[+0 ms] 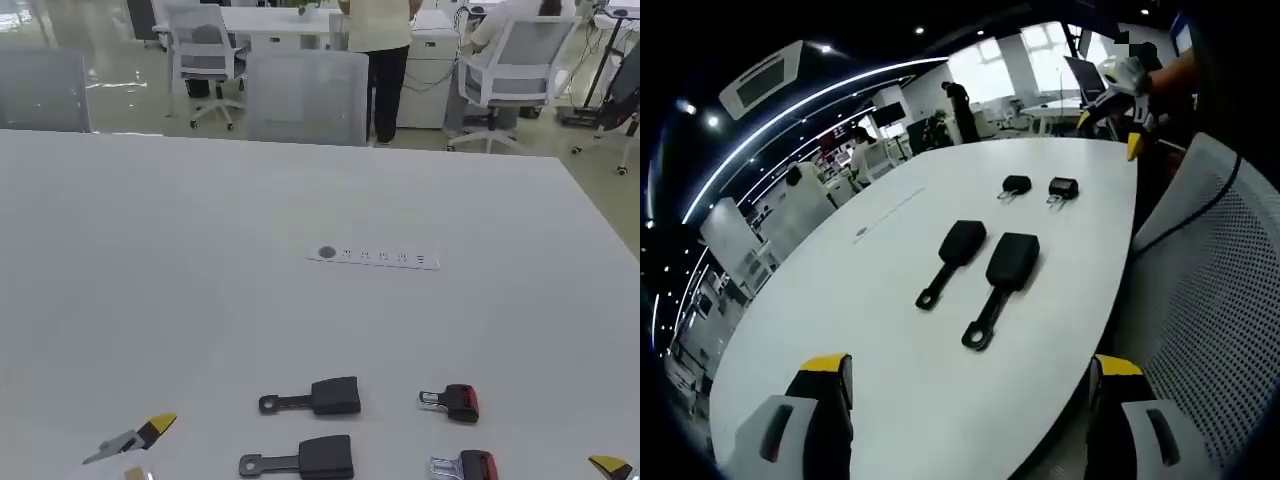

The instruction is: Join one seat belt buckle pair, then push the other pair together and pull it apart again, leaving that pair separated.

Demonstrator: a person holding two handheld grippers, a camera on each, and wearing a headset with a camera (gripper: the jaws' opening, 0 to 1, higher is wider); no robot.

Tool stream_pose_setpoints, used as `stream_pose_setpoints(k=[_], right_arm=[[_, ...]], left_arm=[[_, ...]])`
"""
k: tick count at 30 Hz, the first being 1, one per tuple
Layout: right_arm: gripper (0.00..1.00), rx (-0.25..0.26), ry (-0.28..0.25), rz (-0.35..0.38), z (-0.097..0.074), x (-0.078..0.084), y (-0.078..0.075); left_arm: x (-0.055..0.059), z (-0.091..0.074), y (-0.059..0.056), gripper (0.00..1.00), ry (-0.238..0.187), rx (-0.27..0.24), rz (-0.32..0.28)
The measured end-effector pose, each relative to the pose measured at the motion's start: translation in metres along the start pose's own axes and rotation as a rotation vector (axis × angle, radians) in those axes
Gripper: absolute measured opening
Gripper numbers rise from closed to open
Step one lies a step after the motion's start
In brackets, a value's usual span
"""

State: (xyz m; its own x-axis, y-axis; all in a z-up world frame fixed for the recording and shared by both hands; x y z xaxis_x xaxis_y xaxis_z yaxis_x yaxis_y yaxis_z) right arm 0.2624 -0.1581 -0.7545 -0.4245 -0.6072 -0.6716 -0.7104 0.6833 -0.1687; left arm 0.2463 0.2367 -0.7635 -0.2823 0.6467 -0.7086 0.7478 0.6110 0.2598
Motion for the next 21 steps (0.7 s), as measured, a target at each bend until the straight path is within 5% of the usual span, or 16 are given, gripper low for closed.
stream_pose_setpoints(k=[21], right_arm=[[1.00, -0.015, 0.004, -0.062, -0.0005, -0.0042, -0.0037]], left_arm=[[-0.0023, -0.0003, 0.0006, 1.00, -0.010, 0.001, 0.003]])
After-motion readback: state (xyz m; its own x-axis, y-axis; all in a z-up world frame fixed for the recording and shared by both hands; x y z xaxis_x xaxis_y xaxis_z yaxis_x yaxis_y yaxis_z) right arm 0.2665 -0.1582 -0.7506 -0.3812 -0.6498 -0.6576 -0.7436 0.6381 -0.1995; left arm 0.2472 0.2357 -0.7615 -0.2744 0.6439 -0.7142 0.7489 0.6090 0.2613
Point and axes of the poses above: the centre of the closed fingertips' face, and the gripper's own axes: z roughly forward along the fingers, y roughly to its left, x roughly out of its underside, the point moved 2 cm from there along -z, roughly backward along the fingers, and after that the axes turned 3 degrees about x, right-handed, at the moved point
